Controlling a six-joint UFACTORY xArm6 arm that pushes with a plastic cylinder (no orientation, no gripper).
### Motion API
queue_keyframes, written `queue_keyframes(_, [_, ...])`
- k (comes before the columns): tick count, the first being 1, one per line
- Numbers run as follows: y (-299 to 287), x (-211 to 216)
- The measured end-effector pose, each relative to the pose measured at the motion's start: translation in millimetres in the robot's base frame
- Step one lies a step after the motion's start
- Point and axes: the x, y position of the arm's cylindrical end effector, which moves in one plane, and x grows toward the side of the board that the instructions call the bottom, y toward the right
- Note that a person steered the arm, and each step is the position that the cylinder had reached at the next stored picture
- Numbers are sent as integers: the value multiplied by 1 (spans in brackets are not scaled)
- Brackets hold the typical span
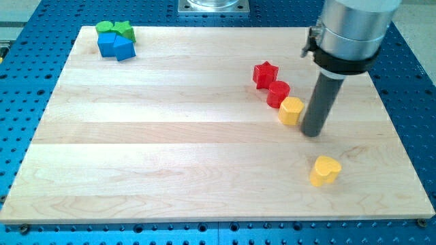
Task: Slide the yellow heart below the yellow hexagon
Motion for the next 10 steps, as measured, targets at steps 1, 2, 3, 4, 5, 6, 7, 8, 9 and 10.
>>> queue_keyframes(1, [45, 33])
queue_keyframes(2, [84, 66])
queue_keyframes(3, [82, 101])
queue_keyframes(4, [41, 124])
queue_keyframes(5, [14, 125])
queue_keyframes(6, [-4, 118])
queue_keyframes(7, [0, 79])
queue_keyframes(8, [1, 45])
queue_keyframes(9, [-4, 29])
queue_keyframes(10, [-17, 21])
